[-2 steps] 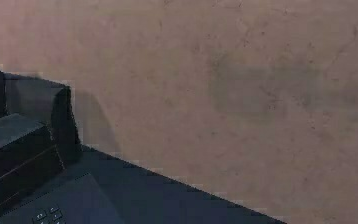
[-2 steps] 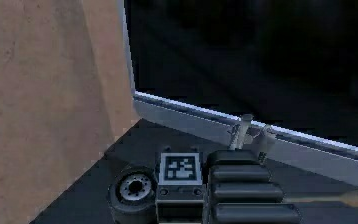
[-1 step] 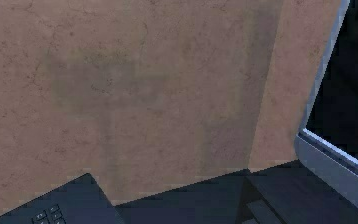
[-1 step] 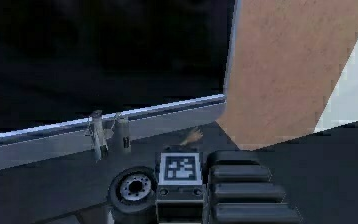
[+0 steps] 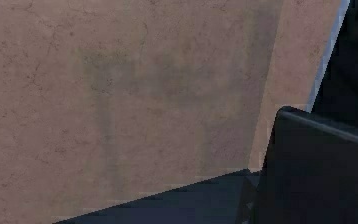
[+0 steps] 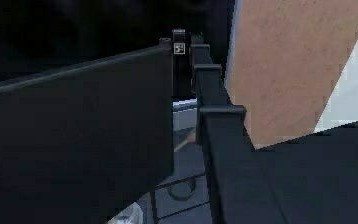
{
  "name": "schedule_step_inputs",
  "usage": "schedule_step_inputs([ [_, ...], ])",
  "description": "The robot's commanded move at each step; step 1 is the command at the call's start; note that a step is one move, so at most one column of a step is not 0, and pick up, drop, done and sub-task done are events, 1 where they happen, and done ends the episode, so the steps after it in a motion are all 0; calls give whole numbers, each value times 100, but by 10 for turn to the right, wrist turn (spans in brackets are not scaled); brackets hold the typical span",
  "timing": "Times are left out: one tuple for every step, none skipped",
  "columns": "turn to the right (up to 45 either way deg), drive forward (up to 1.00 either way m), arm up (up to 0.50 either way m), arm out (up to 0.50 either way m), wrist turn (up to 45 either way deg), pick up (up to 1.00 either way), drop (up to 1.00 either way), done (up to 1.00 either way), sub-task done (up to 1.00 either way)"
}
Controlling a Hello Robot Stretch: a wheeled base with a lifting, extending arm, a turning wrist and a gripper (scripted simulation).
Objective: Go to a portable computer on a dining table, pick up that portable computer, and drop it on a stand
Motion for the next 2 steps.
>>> schedule_step_inputs([
  [0, 0, 0, 0, 390, 0, 0, 0, 0],
  [0, 0, -2, 0, 0, 0, 0, 0, 0],
])
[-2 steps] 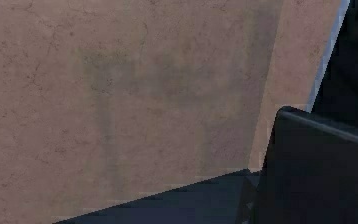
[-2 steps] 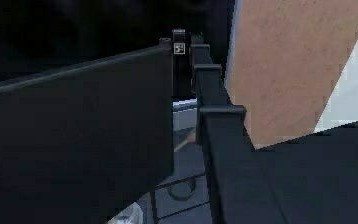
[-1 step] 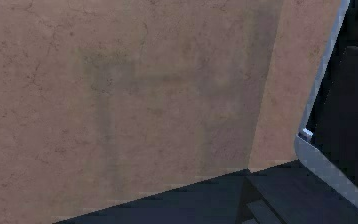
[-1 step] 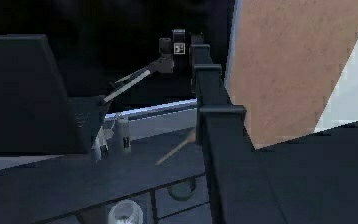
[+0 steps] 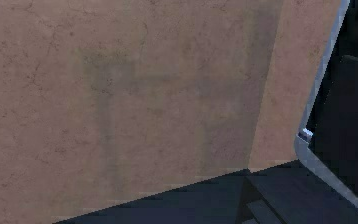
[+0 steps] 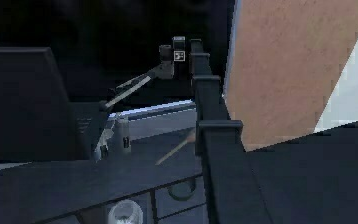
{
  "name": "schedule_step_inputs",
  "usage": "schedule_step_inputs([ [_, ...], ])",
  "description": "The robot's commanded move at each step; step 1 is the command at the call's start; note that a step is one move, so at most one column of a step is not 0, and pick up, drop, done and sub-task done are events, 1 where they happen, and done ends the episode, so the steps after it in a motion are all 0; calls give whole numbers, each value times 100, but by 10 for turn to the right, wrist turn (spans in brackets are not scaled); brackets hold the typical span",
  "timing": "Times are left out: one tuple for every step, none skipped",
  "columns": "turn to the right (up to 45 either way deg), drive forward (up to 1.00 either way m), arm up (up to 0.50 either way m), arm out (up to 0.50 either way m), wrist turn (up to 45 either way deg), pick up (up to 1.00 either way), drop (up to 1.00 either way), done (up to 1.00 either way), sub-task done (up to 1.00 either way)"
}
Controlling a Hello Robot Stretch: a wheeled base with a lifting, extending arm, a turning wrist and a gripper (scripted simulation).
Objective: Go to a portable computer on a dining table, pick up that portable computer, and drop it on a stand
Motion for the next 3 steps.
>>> schedule_step_inputs([
  [0, 0, -32, 0, 0, 0, 0, 0, 0],
  [0, 0, 0, 0, 0, 0, 100, 0, 0],
  [0, 0, 10, 0, 0, 0, 0, 0, 0],
])
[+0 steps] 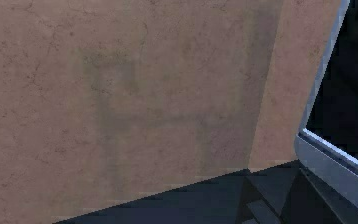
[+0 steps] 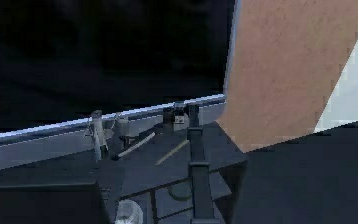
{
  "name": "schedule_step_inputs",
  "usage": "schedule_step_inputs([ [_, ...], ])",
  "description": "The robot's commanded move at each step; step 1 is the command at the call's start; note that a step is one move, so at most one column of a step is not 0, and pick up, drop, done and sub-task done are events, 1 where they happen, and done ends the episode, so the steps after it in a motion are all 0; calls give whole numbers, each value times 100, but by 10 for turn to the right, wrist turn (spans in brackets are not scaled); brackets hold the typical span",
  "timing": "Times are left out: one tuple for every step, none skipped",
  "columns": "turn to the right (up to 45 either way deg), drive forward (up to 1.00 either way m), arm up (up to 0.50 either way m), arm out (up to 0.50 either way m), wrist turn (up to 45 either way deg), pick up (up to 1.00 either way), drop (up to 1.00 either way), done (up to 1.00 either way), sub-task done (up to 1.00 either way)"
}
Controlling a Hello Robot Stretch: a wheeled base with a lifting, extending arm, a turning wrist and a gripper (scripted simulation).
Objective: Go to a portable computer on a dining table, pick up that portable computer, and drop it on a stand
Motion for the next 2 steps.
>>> schedule_step_inputs([
  [0, 0, 0, -8, 0, 0, 0, 0, 0],
  [0, 0, 0, 0, 0, 0, 0, 100, 0],
])
